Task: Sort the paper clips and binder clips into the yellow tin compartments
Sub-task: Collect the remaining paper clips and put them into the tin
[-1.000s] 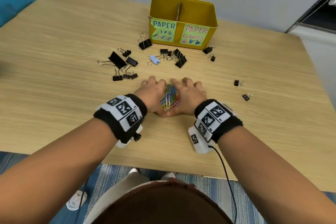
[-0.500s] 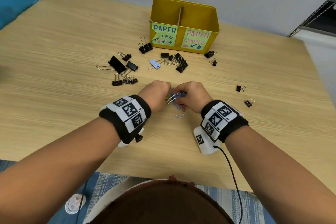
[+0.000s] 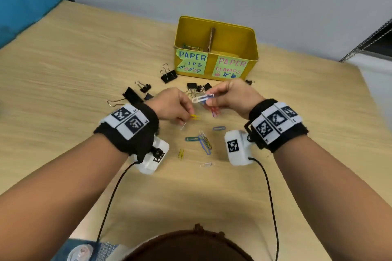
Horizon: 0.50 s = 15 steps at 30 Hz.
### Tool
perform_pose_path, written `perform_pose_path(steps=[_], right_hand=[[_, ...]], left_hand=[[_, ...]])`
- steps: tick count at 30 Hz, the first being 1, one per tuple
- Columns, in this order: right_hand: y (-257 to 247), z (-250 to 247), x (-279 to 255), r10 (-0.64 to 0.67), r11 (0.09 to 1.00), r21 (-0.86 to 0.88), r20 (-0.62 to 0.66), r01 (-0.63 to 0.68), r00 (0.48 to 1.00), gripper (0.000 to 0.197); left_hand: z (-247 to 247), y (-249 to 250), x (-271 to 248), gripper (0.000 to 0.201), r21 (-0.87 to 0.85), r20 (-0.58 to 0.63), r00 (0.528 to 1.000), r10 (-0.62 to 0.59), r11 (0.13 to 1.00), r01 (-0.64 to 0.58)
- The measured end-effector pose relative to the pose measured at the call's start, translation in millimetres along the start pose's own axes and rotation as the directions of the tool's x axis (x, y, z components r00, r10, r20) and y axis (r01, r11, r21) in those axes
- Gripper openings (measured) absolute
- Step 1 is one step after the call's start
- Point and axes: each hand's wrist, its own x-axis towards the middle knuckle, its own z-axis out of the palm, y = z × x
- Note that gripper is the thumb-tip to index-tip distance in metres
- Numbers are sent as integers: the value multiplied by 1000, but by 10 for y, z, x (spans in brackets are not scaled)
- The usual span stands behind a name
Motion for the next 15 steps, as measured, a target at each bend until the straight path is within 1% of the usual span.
perform_pose_path(steps=[1, 3, 6, 8, 10, 11, 12, 13, 14, 15], right_hand=[[-133, -54, 61, -19, 999, 28, -21, 20, 1000, 17], [-417, -155, 209, -50, 995, 85, -90, 58, 995, 17], [-781, -240, 481, -84, 975, 183, -227, 127, 970, 22], [-921, -238, 707, -83, 975, 176, -293, 139, 953, 26], [-966, -214, 938, -38, 993, 96, -333, 74, 942, 27], [-967, -202, 1031, -12, 999, 44, -337, 28, 941, 21], [-968, -190, 1088, 6, 999, -31, -316, -16, 949, 11], [-973, -185, 1116, 17, 990, -128, -283, -55, 959, 14], [-969, -187, 1135, 31, 966, -242, -252, -93, 967, 27], [-972, -184, 1109, 15, 937, -334, -246, -99, 969, 34]], left_hand=[[-104, 67, 26, 28, -41, -10, 1000, 25, 999, -25], [-339, 232, 99, 23, -125, -67, 995, 80, 988, -88], [-664, 495, 276, 22, -173, -241, 962, 128, 970, -172], [-810, 623, 464, 26, -130, -372, 920, 119, 975, -179], [-859, 719, 630, 29, -76, -473, 876, 92, 987, -145], [-847, 764, 674, 23, -38, -493, 865, 89, 992, -124], [-822, 795, 697, 13, 19, -486, 868, 99, 995, -102], [-798, 819, 707, 14, 98, -480, 869, 120, 992, -83], [-775, 817, 728, 25, 182, -480, 865, 145, 981, -63], [-753, 815, 704, 32, 240, -493, 851, 180, 969, -66]])
